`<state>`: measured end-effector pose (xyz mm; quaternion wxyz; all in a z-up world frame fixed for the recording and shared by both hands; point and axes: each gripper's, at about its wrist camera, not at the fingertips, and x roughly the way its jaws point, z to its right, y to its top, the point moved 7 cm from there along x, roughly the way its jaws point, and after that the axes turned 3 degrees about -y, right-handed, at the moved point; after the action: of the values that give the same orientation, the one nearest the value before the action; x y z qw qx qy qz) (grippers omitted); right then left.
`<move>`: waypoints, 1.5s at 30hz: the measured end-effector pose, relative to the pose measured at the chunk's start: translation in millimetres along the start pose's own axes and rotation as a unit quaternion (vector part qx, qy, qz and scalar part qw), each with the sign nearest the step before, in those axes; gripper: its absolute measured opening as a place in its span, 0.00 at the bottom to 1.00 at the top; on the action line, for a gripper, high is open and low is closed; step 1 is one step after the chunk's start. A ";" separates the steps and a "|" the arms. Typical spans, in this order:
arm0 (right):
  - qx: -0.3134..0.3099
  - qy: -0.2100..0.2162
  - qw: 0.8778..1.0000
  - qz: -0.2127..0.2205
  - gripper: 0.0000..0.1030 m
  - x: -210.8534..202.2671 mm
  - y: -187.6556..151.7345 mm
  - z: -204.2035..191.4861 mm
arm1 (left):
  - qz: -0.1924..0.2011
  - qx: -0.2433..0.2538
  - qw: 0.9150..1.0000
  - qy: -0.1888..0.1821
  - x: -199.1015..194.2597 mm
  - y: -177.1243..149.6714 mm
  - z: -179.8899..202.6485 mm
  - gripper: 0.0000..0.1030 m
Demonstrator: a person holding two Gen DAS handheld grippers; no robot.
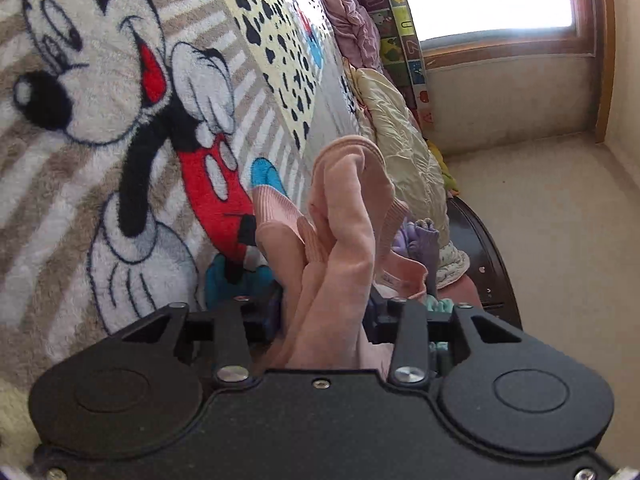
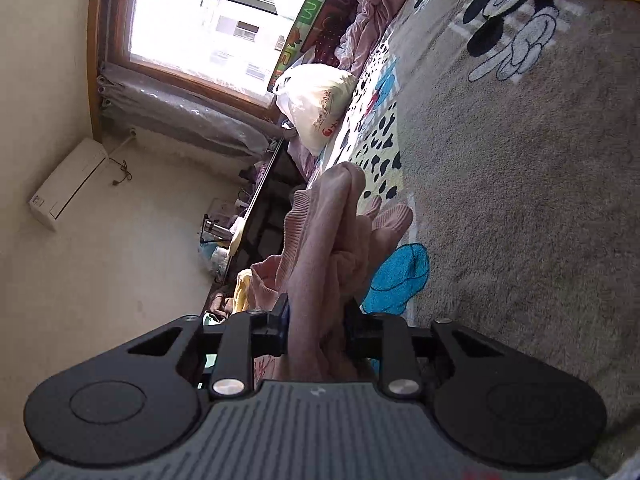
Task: Fold clothes
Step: 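Grasp the folded sweatshirt with both grippers and lift it, then carry the sweatshirt onto the folded clothes stack and open both grippers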
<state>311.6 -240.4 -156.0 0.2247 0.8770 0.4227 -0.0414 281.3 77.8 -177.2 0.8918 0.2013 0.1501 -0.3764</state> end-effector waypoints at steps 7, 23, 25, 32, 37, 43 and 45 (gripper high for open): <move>-0.084 -0.088 0.993 0.010 0.82 -28.3 -20.6 34.1 | -0.010 0.039 0.999 -0.021 -22.2 -11.2 3.4 0.66; -0.056 -0.044 0.997 0.023 0.26 -18.0 -63.2 38.2 | -0.029 0.031 0.993 -0.107 -15.1 -57.7 49.9 0.21; -0.044 -0.024 0.998 0.041 0.26 -39.9 -59.4 30.6 | -0.038 0.032 0.990 -0.129 -10.6 -66.9 73.2 0.20; -0.034 0.034 0.986 0.161 0.26 -144.3 -1.5 0.2 | -0.082 0.052 0.965 -0.245 39.6 -90.9 195.8 0.21; -0.070 0.047 0.963 0.257 0.26 -225.5 66.7 -24.5 | -0.106 0.068 0.937 -0.324 89.5 -105.1 291.2 0.21; -0.116 0.028 0.924 0.363 0.26 -300.2 164.7 -51.7 | -0.130 0.049 0.919 -0.370 176.6 -114.5 377.5 0.21; -0.103 0.002 0.917 0.386 0.26 -313.0 202.7 -42.8 | -0.132 0.051 0.940 -0.310 214.3 -119.9 373.0 0.25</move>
<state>260.5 -558.1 37.3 0.3114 0.9440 0.0538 0.0945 380.9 -305.3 29.4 0.8251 0.0979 -0.1278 -0.5416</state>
